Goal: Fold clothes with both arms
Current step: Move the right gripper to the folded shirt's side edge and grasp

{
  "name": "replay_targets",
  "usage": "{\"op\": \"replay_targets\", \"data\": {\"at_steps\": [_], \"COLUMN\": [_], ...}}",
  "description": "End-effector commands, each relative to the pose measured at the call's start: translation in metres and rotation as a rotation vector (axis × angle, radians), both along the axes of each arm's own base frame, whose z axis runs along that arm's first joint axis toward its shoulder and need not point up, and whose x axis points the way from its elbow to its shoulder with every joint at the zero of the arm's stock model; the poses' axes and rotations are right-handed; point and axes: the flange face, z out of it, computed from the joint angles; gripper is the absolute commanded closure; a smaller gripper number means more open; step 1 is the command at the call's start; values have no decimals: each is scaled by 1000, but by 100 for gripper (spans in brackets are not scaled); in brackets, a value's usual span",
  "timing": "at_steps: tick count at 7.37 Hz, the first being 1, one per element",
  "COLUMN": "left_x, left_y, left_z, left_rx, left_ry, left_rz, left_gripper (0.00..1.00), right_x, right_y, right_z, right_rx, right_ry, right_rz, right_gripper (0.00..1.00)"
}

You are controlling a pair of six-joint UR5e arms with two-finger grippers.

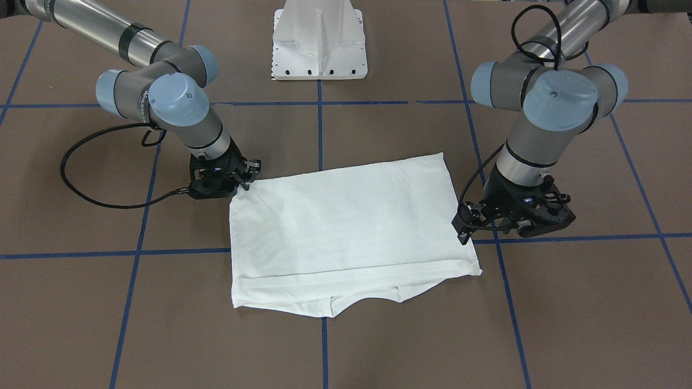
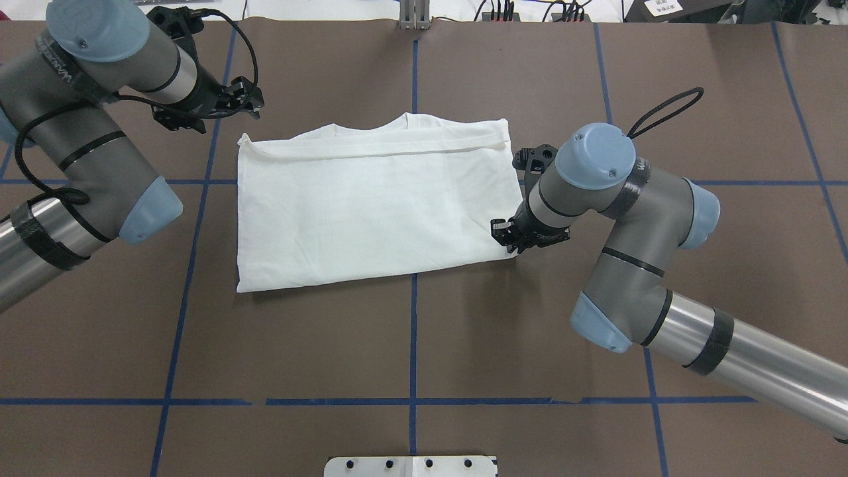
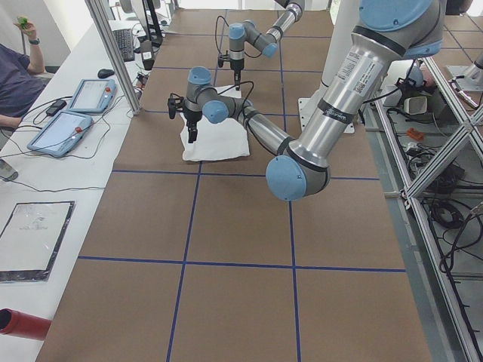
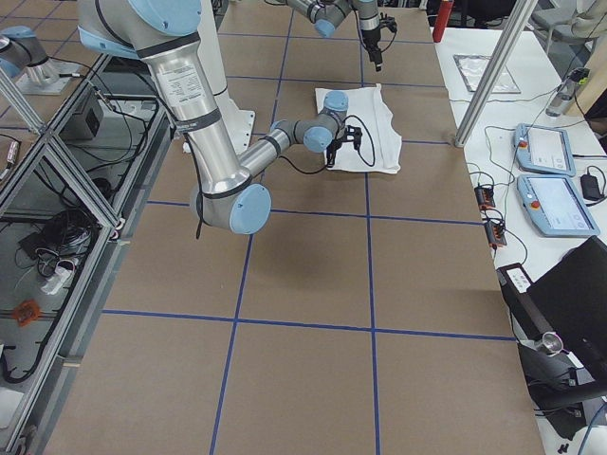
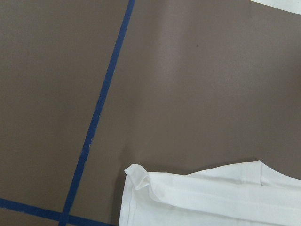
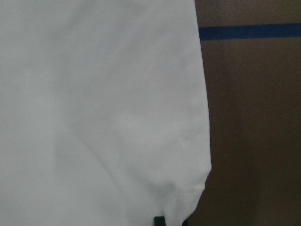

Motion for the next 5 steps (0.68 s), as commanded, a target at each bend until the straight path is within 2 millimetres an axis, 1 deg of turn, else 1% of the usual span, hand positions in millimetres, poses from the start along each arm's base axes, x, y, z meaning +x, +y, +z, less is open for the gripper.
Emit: {"op": "replay_targets", "data": {"at_steps": [1, 2, 3, 4, 5], "left_x": [0, 0, 0, 1, 1], "left_y": [0, -1, -1, 0, 0], "left_z": [1, -1, -5, -7, -8], "left_rx": [-1, 0, 5, 3, 4], "left_ry": [-1, 1, 5, 9, 10], "left_rz": [-1, -2, -2, -4, -4], "left_gripper": [2, 2, 2, 2, 2], "right_x": [25, 34, 52, 79, 108], "right_y": [-9, -8, 7, 27, 50], "right_z": [-15, -10, 7, 17, 34], "right_rx": [5, 5, 1, 3, -7], "right_ry": [-36, -37, -29, -32, -18], "right_rz": [14, 17, 13, 15, 27], "right_gripper": [100, 100, 100, 100, 100]}}
